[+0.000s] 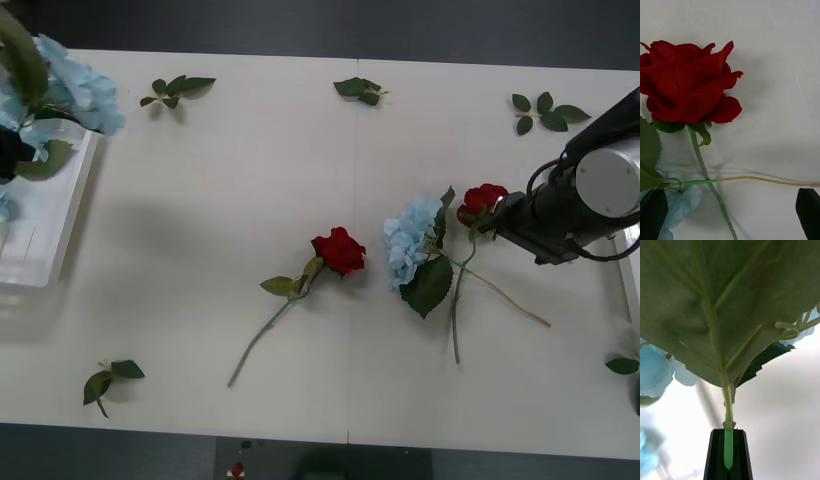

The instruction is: Put the red flowers into the right box and the blue flowers into the left box

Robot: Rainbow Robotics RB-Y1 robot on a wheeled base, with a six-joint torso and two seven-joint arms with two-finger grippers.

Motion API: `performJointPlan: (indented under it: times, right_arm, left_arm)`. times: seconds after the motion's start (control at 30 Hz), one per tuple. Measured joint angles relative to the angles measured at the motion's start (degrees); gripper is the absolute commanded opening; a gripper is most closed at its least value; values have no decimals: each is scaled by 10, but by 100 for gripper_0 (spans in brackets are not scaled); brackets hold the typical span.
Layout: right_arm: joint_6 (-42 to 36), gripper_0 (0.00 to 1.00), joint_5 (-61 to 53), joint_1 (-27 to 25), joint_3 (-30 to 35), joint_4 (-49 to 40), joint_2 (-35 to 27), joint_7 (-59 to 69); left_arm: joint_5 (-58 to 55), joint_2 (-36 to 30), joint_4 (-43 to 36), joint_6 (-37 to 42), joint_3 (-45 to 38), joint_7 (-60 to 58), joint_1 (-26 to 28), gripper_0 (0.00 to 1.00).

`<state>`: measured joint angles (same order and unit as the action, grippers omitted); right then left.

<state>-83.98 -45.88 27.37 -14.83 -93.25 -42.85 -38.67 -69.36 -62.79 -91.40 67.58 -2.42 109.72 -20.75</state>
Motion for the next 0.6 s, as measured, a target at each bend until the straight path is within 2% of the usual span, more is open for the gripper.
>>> performJointPlan:
  times: [0.3,0.5,0.53,0.6]
  right_arm:
    - [15,100,53,0,-46,0,0,12]
    - [26,100,74,1,-60,15,11,12]
    - [25,100,80,1,-58,22,18,12]
    - [25,100,95,3,-55,37,36,12]
  left_arm:
    - [73,-9,126,-13,-25,0,30,0]
    - [96,-9,182,-57,20,0,30,0]
    - [96,-9,186,-69,32,0,30,7]
    - [96,-9,191,-85,52,0,30,39]
